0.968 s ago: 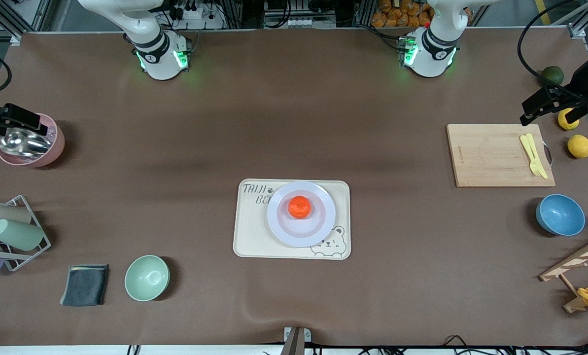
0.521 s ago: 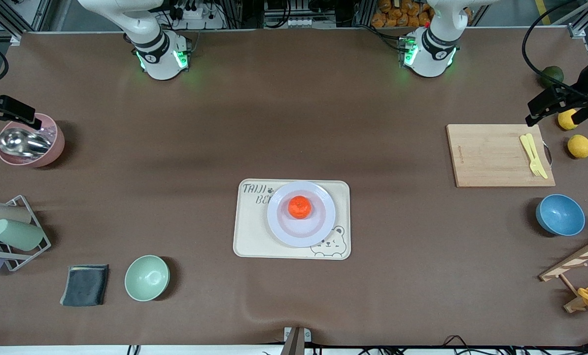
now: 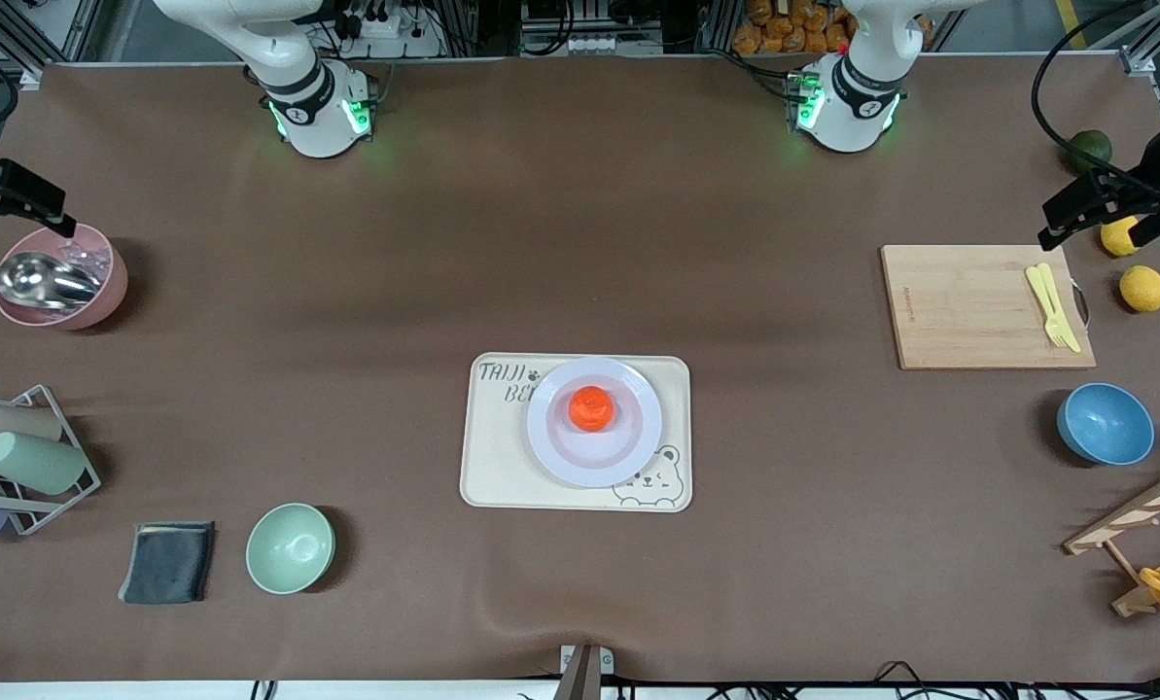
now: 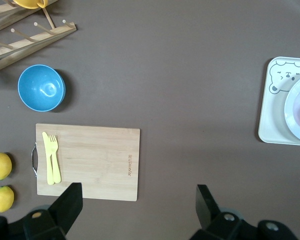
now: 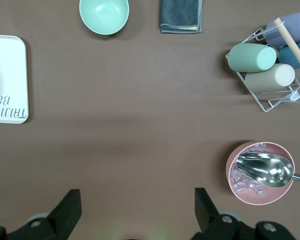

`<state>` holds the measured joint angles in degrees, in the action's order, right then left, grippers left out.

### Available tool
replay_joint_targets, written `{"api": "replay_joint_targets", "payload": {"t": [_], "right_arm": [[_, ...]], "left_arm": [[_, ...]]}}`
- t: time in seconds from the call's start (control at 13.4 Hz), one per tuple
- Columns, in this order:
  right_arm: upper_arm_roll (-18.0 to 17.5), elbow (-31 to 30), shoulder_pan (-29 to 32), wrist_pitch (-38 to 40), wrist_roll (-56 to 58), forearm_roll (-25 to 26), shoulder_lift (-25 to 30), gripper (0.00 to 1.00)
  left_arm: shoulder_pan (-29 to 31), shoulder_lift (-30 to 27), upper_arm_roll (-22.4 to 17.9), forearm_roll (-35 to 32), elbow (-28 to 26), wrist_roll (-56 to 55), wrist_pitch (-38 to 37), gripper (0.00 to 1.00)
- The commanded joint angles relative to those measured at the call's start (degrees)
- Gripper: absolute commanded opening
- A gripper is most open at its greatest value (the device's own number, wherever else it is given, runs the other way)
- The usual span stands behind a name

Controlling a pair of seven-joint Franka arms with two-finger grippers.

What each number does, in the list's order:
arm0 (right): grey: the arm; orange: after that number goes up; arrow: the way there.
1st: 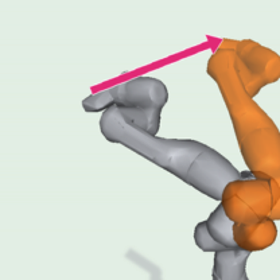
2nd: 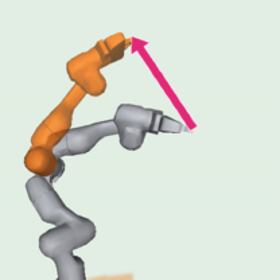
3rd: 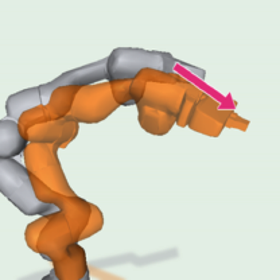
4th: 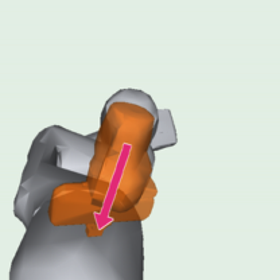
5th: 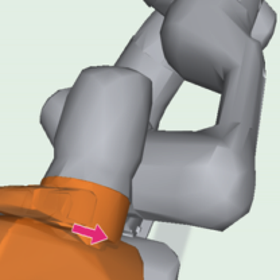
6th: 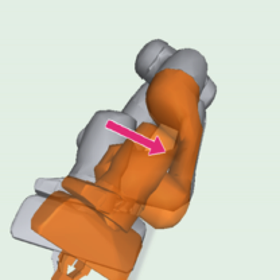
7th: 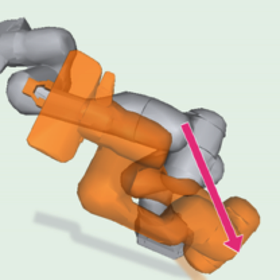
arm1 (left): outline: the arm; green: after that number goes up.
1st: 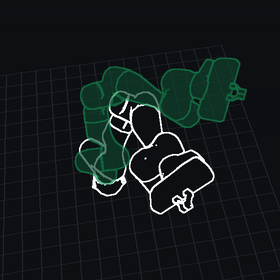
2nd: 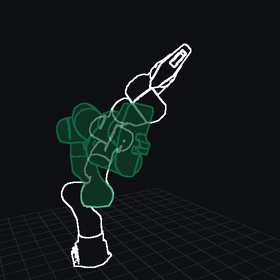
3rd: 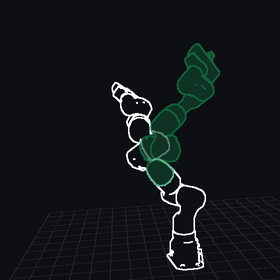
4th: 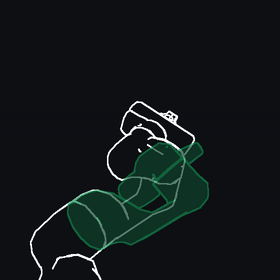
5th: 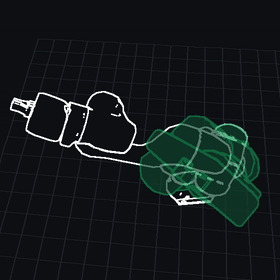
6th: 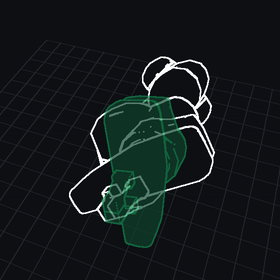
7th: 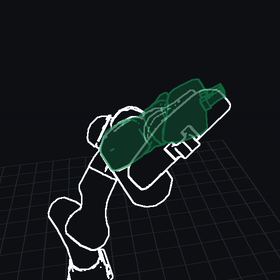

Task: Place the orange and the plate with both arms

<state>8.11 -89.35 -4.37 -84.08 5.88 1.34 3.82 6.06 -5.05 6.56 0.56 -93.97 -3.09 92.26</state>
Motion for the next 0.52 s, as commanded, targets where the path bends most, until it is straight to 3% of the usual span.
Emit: {"api": "replay_joint_targets", "payload": {"t": [0.0, 0.45], "right_arm": [[-0.4, -2.5, -0.3, -0.6, -0.3, 1.3, 2.7, 1.00], [0.1, -2.8, 0.9, -0.2, -0.6, 0.0, 2.2, 1.00]], "left_arm": [[0.0, 0.4, 0.2, -0.8, 2.3, 0.8, -0.9, 1.00], [-0.6, 1.2, 0.7, -2.8, 4.6, 1.2, -4.2, 1.00]]}}
